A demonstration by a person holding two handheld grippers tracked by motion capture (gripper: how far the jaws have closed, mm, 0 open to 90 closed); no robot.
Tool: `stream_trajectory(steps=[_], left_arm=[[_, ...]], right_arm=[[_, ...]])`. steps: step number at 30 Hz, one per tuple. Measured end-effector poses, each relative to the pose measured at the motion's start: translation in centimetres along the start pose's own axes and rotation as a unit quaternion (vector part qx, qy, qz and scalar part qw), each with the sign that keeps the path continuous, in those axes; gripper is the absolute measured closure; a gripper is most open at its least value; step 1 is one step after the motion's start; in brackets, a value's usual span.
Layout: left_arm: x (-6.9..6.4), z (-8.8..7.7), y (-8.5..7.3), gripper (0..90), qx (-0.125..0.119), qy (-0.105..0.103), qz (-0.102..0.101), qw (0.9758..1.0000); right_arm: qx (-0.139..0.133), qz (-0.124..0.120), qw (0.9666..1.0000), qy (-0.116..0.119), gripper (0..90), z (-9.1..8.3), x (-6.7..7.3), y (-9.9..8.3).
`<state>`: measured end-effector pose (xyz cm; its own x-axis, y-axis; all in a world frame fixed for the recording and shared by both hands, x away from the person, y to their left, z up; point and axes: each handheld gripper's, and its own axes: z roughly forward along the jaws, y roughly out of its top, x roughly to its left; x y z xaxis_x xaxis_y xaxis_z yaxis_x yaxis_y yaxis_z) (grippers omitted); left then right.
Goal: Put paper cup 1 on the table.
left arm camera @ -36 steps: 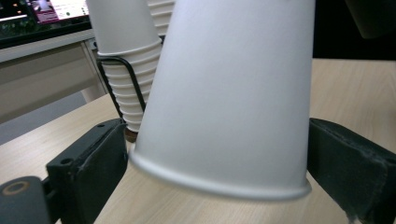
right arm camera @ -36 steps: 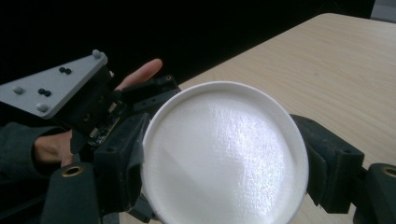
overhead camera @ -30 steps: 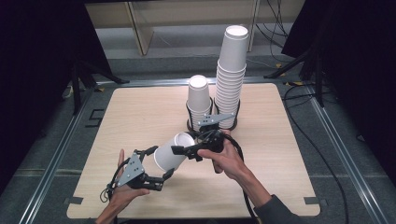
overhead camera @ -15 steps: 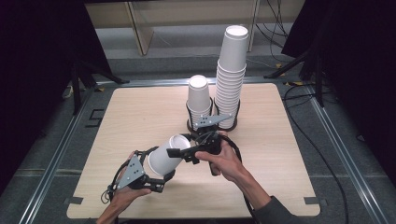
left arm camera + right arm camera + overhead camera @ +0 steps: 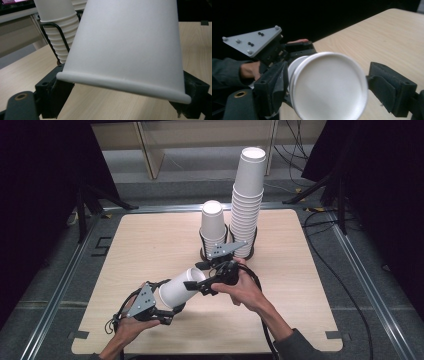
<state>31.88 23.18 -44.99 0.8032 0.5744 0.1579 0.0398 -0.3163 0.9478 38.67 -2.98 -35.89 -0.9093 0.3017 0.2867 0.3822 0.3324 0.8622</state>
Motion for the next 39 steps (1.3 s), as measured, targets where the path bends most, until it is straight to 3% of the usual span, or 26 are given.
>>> stream_trajectory(steps=[1,3,4,5,6,9,12,15,17,18,22,23,24,28,29,30,35,37,39], left_arm=[[0.0,0.0,0.0,13.7,0.0,0.0,0.0,1.0],[0.0,0.0,0.0,13.8,0.02,-0.003,0.006,0.9998],[-0.2,0.1,-0.1,13.8,0.024,-0.008,0.001,0.9997],[-0.2,0.2,-0.1,13.9,0.033,-0.011,0.002,0.9994],[-0.3,0.3,-0.2,13.9,0.037,-0.011,0.007,0.9992],[-0.5,0.5,-0.4,14.0,0.057,-0.025,0.012,0.998],[-0.6,0.5,-0.4,14.0,0.069,-0.032,0.02,0.9969],[-0.6,0.5,-0.5,14.0,0.073,-0.038,0.02,0.9964],[-0.5,0.5,-0.5,13.9,0.073,-0.041,0.02,0.9963],[-0.5,0.5,-0.5,13.9,0.075,-0.044,0.021,0.996],[-0.4,0.5,-0.6,13.9,0.077,-0.056,0.027,0.9951],[-0.5,0.4,-0.5,13.9,0.08,-0.055,0.027,0.9949],[-0.5,0.4,-0.5,13.9,0.079,-0.057,0.028,0.9949],[-0.5,0.3,-0.4,13.9,0.078,-0.062,0.033,0.9944],[-0.5,0.3,-0.4,13.9,0.08,-0.063,0.036,0.9941],[-0.6,0.4,-0.5,13.9,0.075,-0.067,0.034,0.9944],[-0.7,0.3,-0.3,13.9,0.086,-0.077,0.041,0.9925],[-0.7,0.2,-0.2,13.9,0.088,-0.079,0.047,0.9918],[-0.7,0.2,-0.2,13.9,0.088,-0.082,0.047,0.9916]], right_arm=[[0.0,0.0,1.0,0.0,17.9,0.0,0.0,0.0],[0.025,-0.035,0.9987,-0.028,16.8,-0.4,0.4,0.2],[0.025,-0.035,0.9987,-0.028,16.8,-0.4,0.4,0.2],[0.031,-0.065,0.9968,-0.034,16.7,-0.3,0.5,0.2],[0.031,-0.065,0.9968,-0.034,16.7,-0.3,0.5,0.2],[0.062,-0.093,0.9923,-0.052,16.6,-0.2,1.1,0.3],[0.086,-0.125,0.9871,-0.052,17.9,0.1,1.6,0.1],[0.099,-0.134,0.9845,-0.054,17.9,0.3,1.8,0.0],[0.114,-0.122,0.9845,-0.053,17.7,0.4,2.1,-0.2],[0.113,-0.141,0.9822,-0.051,17.8,0.5,2.0,-0.2],[0.13,-0.153,0.9785,-0.049,18.0,0.7,2.2,-0.5],[0.137,-0.14,0.9796,-0.048,18.0,0.7,2.4,-0.7],[0.137,-0.157,0.9769,-0.048,18.0,0.8,2.2,-0.7],[0.156,-0.168,0.9724,-0.045,18.0,1.2,2.3,-1.0],[0.164,-0.152,0.9737,-0.044,17.9,1.2,2.5,-1.1],[0.163,-0.174,0.9702,-0.043,17.9,1.3,2.4,-1.1],[0.189,-0.176,0.9656,-0.032,17.7,1.8,3.0,-1.4],[0.196,-0.201,0.9594,-0.03,17.5,2.2,3.1,-1.4],[0.208,-0.194,0.958,-0.034,17.7,2.3,3.2,-1.6]])
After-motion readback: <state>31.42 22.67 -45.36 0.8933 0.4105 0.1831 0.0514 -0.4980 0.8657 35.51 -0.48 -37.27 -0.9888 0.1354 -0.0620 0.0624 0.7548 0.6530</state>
